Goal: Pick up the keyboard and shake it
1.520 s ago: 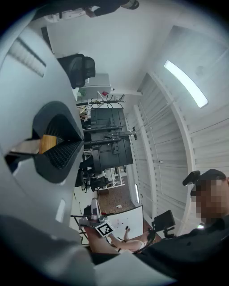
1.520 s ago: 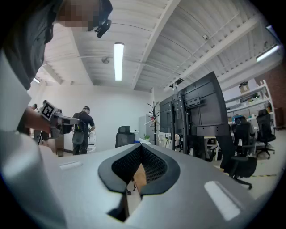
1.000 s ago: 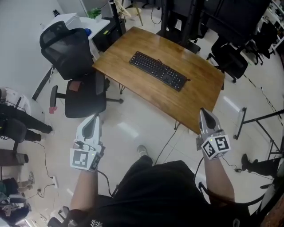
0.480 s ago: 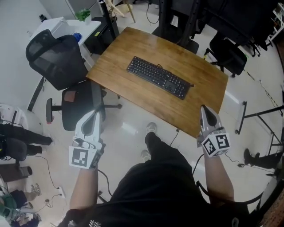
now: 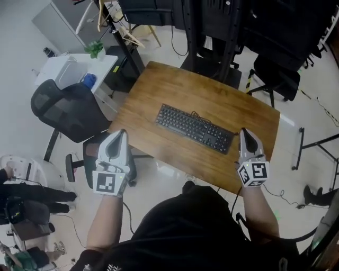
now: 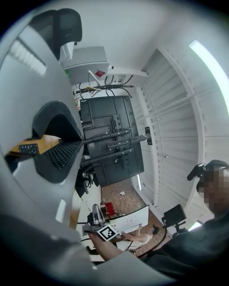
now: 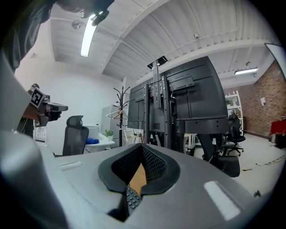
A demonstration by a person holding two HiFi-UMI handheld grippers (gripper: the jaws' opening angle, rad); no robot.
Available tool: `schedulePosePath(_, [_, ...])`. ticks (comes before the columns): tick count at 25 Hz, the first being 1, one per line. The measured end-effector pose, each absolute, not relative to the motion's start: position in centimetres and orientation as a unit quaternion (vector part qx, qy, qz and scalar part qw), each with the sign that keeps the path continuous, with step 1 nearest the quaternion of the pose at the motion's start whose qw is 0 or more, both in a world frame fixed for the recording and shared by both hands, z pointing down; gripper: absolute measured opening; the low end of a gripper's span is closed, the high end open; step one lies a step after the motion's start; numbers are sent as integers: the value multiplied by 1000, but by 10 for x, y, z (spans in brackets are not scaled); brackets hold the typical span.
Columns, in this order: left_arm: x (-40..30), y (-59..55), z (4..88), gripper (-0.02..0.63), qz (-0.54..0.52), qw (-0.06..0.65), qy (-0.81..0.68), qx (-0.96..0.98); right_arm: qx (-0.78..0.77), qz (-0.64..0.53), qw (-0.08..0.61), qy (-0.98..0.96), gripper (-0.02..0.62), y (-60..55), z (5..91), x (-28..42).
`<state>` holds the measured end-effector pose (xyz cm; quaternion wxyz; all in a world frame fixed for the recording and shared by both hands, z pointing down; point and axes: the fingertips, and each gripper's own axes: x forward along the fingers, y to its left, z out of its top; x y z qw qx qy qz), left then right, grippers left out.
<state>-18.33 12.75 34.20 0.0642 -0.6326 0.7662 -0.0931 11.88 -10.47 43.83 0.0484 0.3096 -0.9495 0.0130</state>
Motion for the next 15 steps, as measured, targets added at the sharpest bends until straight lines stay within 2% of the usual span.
schedulePosePath(8, [-221, 34, 371, 0, -77, 14, 745, -663, 382, 14, 60, -922, 2, -172, 434, 120])
schedulePosePath(15, [-234, -4, 417, 0, -81, -17, 688, -721, 419, 14, 74, -905, 2, -162, 439, 121])
